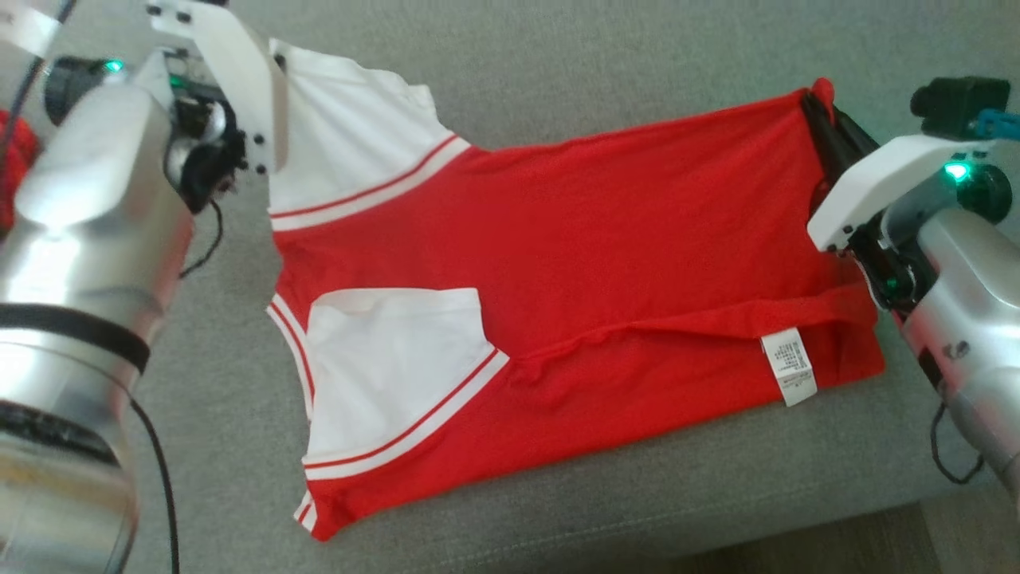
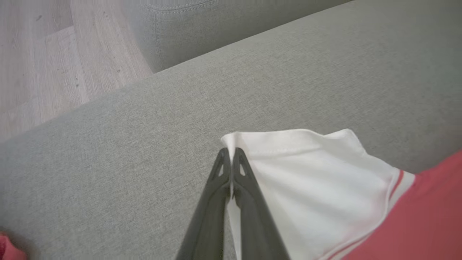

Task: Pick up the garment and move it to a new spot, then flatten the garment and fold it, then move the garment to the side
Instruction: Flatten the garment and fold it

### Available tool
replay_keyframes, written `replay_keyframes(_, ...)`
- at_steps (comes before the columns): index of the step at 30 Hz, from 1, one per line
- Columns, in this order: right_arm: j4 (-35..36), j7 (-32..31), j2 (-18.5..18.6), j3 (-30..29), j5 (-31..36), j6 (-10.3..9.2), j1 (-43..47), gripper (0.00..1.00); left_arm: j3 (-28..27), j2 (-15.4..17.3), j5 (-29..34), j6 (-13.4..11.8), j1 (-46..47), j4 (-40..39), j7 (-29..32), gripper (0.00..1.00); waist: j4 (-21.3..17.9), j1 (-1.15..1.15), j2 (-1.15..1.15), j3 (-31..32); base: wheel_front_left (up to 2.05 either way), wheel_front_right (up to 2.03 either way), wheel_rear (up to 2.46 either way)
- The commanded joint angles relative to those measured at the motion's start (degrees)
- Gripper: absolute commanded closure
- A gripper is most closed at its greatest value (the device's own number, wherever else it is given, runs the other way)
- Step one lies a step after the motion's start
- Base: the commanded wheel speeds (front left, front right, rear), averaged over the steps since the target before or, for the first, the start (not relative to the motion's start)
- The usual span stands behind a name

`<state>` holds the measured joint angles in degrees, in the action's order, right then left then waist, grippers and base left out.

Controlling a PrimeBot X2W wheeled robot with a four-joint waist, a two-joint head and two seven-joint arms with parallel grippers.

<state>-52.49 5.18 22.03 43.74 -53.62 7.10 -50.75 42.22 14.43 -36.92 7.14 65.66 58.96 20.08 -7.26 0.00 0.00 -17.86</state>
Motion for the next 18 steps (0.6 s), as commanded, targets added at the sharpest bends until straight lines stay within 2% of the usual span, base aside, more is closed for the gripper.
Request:
replay_keyframes(1,1.22,0.96,1.20,0.51,-0.70,0.39,1.62,1.00,-0.73,2.87,-0.65,0.23,1.12,-2.29,0.18,1.00,0.66,0.00,0.00,1.57,0.00,0.00,0.00)
replay_keyframes(9,0.30,2.45,3.24,3.06,-2.57,0.39,4.11,1.00,4.24,9.02,-5.61,0.33,-4.72,-15.30,4.03,1.00,2.27,0.00,0.00,5.10,0.00,0.00,0.00)
replay_keyframes(16,-0.32,1.73,4.79,5.82,-4.14,0.39,6.65,1.00,6.05,14.76,-10.31,0.34,-10.38,-26.85,9.10,1.00,3.74,0.00,0.00,7.93,0.00,0.00,0.00)
replay_keyframes(18,-0.39,1.58,5.00,6.19,-4.41,0.39,7.01,1.00,6.29,15.44,-11.20,0.34,-11.31,-28.50,10.31,1.00,3.93,0.00,0.00,8.35,0.00,0.00,0.00)
